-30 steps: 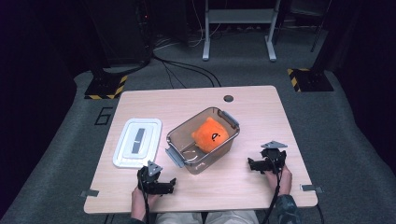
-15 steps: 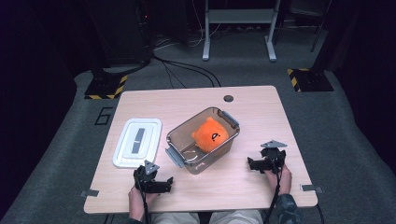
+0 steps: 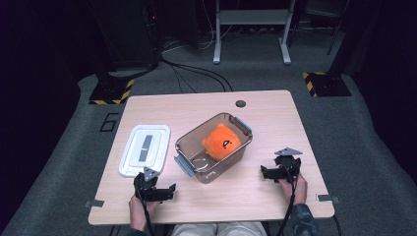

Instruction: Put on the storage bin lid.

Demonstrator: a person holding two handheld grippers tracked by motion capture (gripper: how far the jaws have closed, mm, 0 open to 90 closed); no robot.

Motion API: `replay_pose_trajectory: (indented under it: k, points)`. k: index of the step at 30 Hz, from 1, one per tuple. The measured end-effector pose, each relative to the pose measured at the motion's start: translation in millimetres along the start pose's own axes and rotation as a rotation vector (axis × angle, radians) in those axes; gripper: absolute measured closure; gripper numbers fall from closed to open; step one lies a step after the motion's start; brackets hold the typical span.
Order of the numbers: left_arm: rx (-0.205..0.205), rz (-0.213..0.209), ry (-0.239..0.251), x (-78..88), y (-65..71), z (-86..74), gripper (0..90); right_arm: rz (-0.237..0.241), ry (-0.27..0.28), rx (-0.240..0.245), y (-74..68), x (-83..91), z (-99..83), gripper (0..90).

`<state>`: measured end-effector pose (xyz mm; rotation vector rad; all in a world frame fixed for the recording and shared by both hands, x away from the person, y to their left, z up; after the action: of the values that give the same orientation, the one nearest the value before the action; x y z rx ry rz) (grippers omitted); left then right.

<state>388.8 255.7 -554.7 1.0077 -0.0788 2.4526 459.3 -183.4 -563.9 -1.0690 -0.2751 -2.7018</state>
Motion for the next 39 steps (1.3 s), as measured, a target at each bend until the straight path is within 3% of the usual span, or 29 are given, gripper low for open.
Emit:
replay_pose_trajectory:
  k: [17, 27, 30, 39]
  points:
    - [0.021, 0.043, 0.010, 11.1, -34.0, 26.5, 0.1, -0.002, -0.001, -0.003, 0.0, 0.0, 0.0, 0.2]
    - [0.023, 0.074, 0.007, 6.7, -51.5, 44.5, 0.1, -0.002, -0.001, -0.003, 0.0, 0.0, 0.0, 0.3]
    - [0.036, 0.055, 0.010, 5.9, -57.3, 48.0, 0.0, -0.002, 0.000, -0.003, 0.1, 0.0, 0.0, 0.2]
    - [0.065, 0.088, 0.012, -1.1, -76.5, 61.0, 0.0, -0.002, 0.001, -0.004, 0.2, 0.0, 0.0, 0.4]
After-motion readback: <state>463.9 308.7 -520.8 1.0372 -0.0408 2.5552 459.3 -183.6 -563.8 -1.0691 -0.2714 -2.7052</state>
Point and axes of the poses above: each handheld gripper's, and its own axes: x roughly backward along the jaws, z roughly out of its top, y roughly to its right, the point moved 5 cm from there along -x, roughly forward along the jaws, and after that the axes turned 8 degrees about -z, right-handed, at the moved point
